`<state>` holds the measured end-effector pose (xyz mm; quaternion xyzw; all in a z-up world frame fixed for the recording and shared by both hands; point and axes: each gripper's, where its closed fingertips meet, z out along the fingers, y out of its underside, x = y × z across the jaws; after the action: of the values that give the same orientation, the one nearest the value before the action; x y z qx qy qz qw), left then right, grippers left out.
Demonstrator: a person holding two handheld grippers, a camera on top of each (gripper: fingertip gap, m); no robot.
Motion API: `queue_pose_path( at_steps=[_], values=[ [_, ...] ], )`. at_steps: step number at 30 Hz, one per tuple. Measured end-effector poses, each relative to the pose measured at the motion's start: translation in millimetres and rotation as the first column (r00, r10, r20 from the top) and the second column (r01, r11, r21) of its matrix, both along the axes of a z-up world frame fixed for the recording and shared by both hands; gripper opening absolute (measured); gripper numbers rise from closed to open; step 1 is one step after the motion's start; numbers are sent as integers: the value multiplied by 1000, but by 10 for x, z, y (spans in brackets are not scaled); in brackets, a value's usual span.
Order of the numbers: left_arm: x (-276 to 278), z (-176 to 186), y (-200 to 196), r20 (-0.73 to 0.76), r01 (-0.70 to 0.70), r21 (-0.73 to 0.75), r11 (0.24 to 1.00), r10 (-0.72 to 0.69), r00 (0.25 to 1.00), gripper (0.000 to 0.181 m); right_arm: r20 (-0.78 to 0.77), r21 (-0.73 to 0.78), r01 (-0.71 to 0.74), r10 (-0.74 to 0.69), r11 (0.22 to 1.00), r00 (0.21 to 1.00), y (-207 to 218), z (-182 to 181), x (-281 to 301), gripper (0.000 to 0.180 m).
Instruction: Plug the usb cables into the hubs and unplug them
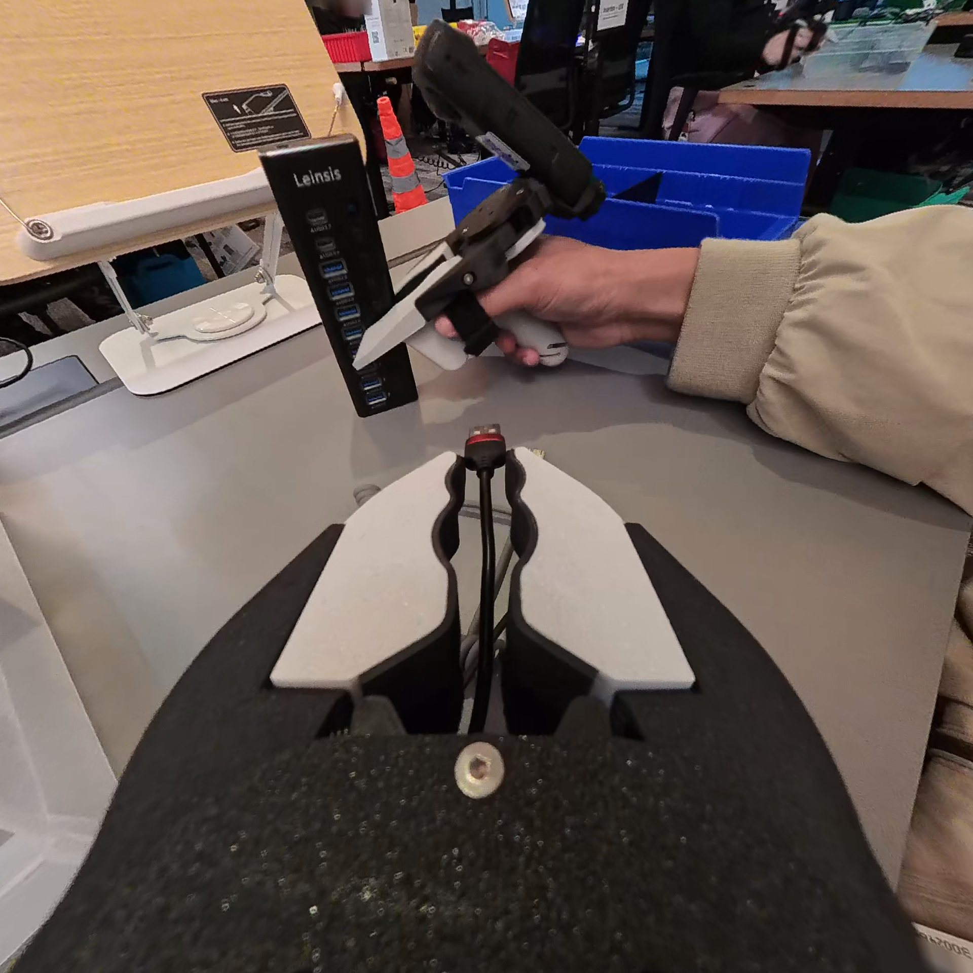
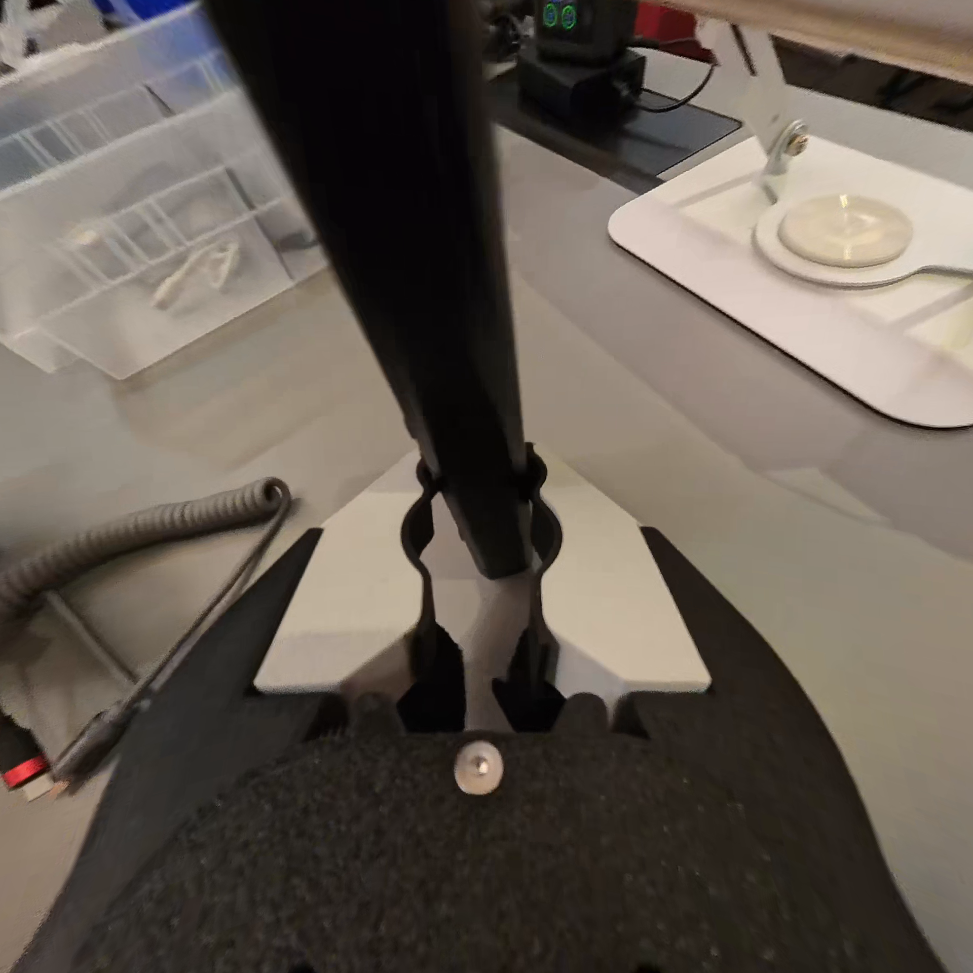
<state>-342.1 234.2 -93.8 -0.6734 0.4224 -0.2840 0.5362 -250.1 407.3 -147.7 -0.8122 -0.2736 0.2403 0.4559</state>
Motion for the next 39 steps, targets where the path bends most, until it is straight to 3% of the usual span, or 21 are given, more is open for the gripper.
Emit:
queue_pose_path(
  at_steps=[3,8,17,24,30,39],
  values=[
    [-11,-13,9,-9,-8,-2,1000,8,1000,14,135,-4,27,-26,1000,990,44,-164,44,38],
    [-53,-39,88,-26,-50,-1,999,50,998,14,146,18,31,-33,999,989,75,-140,28,27],
    [104,78,576,-20,-187,-63,980,186,982,14,-221,106,33,-9,994,975,-332,604,-296,27],
    [219,285,638,-30,-251,-3,968,251,967,14,-408,238,61,43,969,912,-744,1171,-502,26],
    [190,585,483,25,-288,100,952,287,958,14,-407,271,99,21,958,913,-801,1300,-520,26],
    [141,568,519,-9,-304,143,942,308,951,14,-427,225,53,50,973,903,-872,1238,-599,26]
  ],
)
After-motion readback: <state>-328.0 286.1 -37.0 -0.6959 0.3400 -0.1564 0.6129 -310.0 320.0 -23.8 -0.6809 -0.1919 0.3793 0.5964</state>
